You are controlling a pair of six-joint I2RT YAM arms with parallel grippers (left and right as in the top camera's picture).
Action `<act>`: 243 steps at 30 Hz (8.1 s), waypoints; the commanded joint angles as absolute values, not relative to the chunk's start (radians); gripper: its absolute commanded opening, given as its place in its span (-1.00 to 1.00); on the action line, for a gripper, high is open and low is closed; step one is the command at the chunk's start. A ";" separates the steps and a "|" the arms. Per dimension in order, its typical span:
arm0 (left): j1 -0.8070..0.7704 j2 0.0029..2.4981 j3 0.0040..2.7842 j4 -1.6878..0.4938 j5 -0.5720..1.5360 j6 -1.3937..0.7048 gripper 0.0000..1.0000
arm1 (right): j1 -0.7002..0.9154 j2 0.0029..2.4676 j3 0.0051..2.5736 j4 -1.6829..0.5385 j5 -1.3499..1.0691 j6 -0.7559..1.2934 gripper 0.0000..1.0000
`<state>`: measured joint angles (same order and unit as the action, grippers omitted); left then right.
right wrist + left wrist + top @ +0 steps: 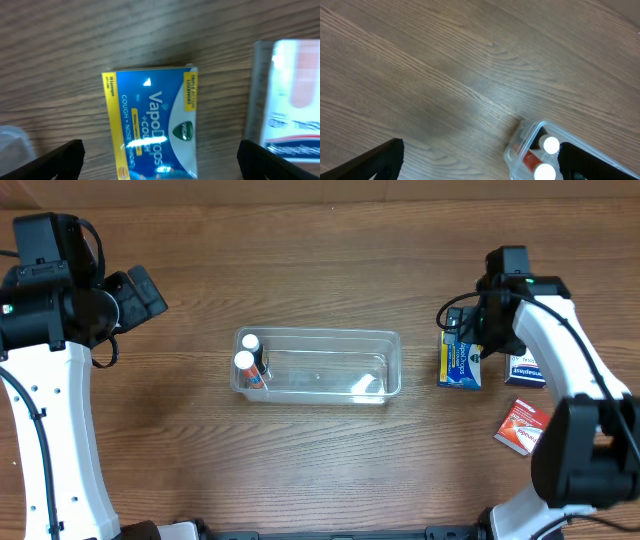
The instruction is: Pack container
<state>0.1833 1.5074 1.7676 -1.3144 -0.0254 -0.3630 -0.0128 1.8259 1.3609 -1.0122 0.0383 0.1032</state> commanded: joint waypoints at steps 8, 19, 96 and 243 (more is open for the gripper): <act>0.187 1.512 1.738 -1.300 -0.010 -0.339 1.00 | -0.012 1.953 1.342 -0.969 -0.005 0.078 1.00; 0.187 1.512 1.738 -1.303 -0.010 -0.336 1.00 | -0.012 2.022 1.328 -0.955 -0.006 0.082 1.00; 0.187 1.512 1.738 -1.312 -0.010 -0.336 1.00 | 0.554 1.868 1.463 -1.073 0.058 0.466 0.50; 0.187 1.512 1.738 -1.327 -0.033 -0.317 1.00 | 0.272 1.551 1.630 -1.213 -0.028 0.251 0.16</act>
<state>0.1833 1.5074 1.7515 -1.3312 -0.0227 -0.3367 0.1577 1.5642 1.6169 -1.2232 -0.0044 0.0914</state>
